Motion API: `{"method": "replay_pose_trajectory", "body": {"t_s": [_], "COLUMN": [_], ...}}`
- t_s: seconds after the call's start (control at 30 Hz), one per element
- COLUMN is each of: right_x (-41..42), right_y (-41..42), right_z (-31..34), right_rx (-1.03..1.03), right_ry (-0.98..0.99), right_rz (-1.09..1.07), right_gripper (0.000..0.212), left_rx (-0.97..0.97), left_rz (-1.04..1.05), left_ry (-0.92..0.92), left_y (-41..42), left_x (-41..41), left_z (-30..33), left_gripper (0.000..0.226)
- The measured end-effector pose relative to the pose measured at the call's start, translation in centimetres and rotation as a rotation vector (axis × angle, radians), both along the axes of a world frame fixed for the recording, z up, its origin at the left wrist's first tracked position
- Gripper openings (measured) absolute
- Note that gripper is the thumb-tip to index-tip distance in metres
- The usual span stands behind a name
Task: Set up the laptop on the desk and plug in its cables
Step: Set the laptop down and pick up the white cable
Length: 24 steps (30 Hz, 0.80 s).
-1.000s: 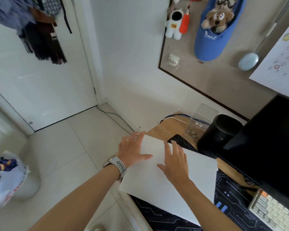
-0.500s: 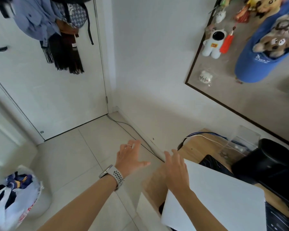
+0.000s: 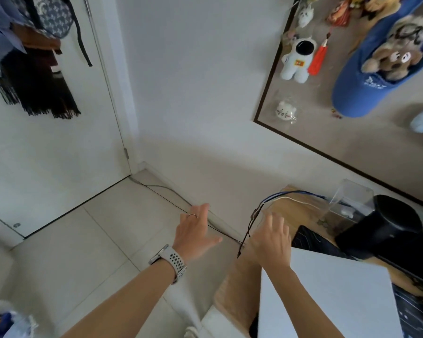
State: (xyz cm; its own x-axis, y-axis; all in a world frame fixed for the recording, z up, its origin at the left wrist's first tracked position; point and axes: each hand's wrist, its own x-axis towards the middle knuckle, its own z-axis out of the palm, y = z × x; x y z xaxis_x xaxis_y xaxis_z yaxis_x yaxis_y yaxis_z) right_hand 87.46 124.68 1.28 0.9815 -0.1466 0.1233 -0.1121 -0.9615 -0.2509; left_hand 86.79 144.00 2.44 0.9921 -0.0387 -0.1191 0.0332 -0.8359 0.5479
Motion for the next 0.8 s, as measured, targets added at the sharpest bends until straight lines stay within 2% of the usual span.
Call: {"method": "replay_pose_trajectory", "body": {"t_s": [0.2,0.57,0.67,0.8], "right_x": [5.7,10.2,10.7,11.2], "right_y": [-1.3,-4.4,-4.7,-5.2], "right_z": [-0.4,1.0,0.6,-0.9], "right_rx": [0.312,0.499,0.630,0.670], "right_ry": [0.089,0.148,0.162,0.128], "right_rz": [-0.249,-0.424,-0.504,-0.582], "right_gripper": [0.053,0.053,0.058,0.080], "left_rx": [0.070,0.119,0.156,0.235], "left_rz": [-0.129,-0.308,-0.359,-0.492], "left_ry": [0.007,0.101,0.159,0.172], "left_y": [-1.3,-7.8,-9.7,-12.8], "left_x": [6.8,17.2,19.4,21.7], "left_z": [-1.3,-3.3,-4.5,-6.4], "left_gripper": [0.073,0.041,0.034,0.030]}}
